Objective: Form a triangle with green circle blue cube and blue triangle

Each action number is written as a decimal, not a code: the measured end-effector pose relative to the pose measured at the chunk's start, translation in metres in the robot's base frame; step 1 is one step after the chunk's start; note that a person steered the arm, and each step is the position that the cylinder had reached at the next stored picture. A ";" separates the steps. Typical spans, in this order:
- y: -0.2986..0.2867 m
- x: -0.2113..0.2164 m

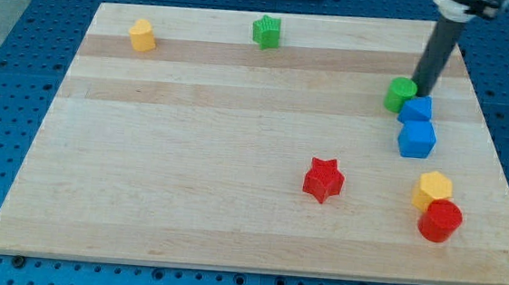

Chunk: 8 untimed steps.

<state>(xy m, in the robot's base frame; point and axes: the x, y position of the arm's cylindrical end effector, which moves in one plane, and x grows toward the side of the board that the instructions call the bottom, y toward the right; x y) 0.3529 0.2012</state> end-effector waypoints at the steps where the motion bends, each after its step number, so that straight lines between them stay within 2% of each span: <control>1: -0.024 0.000; 5: -0.065 0.000; 6: -0.065 0.009; 8: -0.061 0.056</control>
<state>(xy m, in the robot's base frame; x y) 0.4090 0.1399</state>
